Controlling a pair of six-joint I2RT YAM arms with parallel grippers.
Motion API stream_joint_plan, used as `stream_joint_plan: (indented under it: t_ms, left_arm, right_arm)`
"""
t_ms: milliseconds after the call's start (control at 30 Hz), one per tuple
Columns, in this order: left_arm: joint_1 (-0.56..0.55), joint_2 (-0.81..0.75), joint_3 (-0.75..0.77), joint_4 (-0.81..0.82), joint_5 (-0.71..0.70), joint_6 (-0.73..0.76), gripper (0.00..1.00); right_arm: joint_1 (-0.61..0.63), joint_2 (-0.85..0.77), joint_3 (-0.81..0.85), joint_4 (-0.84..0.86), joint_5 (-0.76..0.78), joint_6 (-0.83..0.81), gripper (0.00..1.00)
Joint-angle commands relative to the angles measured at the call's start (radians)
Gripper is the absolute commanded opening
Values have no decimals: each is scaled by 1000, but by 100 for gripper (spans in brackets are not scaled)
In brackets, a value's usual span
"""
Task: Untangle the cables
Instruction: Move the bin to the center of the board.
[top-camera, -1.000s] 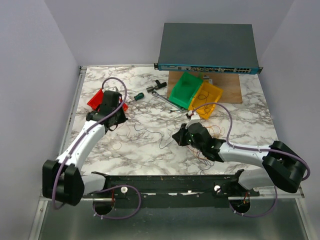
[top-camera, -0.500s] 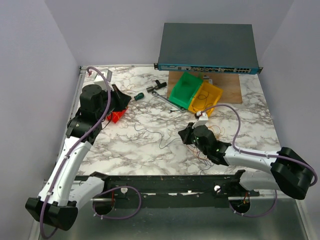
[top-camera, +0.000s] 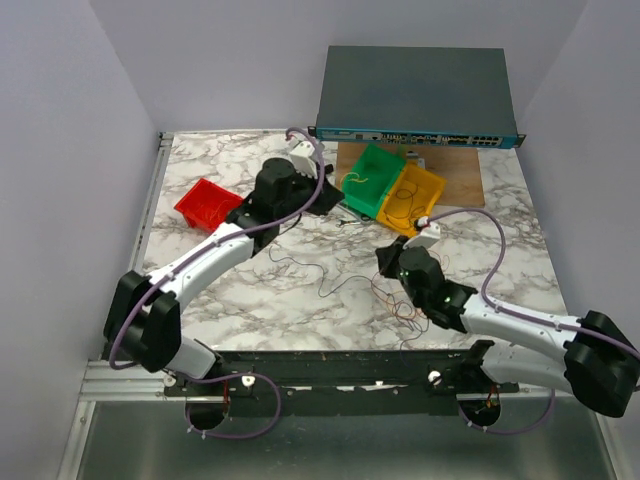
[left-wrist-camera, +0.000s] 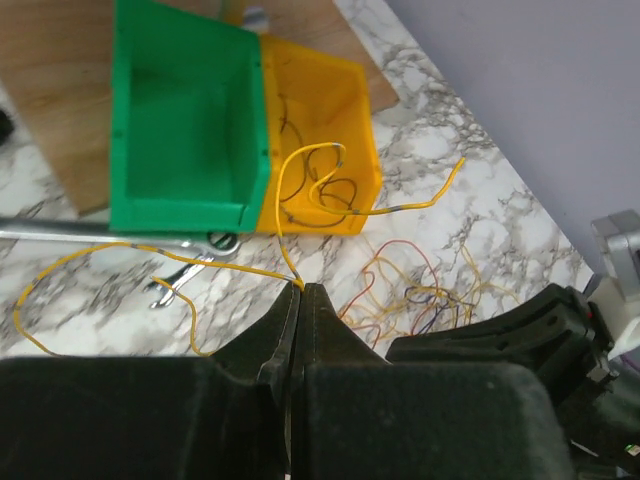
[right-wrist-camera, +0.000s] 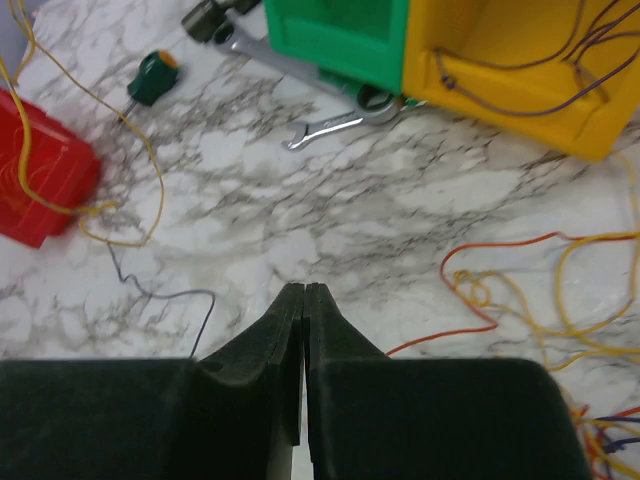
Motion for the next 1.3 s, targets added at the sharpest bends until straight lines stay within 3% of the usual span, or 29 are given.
stream_joint_plan:
  t_ms: [0, 100, 133, 267, 633, 767, 833, 1033, 1167, 1267]
  left_arm:
    - [-74, 46, -4, 329, -64, 81, 0]
    - [-75, 36, -24, 393, -51, 85, 0]
    - [-75, 25, -33, 409, -47, 93, 0]
    - [-79, -27, -84, 459, -40, 127, 0]
    - [-78, -187, -266, 573, -42, 187, 0]
    - [-78, -188, -345, 710, -21, 206, 0]
    - [-78, -174, -376, 794, -10, 200, 0]
    - [-79, -136, -382, 864, 4, 183, 0]
    - [-79, -82, -342, 875, 29, 144, 0]
    - [-81, -18, -317, 935, 54, 85, 0]
  right_arm:
    - [-138, -33, 79, -122, 3, 91, 15]
    - [-325, 38, 152, -138, -252, 102, 38]
    - [-349, 81, 199, -151, -269, 96, 48]
    - [-351, 236, 361, -195, -184, 71, 71]
    - [-351, 651, 612, -174, 42, 123, 75]
    - [-351, 724, 663, -164, 83, 98, 74]
    - [-351, 757, 683, -168, 93, 97, 68]
    - [-351, 715, 628, -166, 55, 99, 30]
    - [-349, 631, 536, -180, -7, 99, 18]
    - [-338, 566, 458, -188, -67, 98, 17]
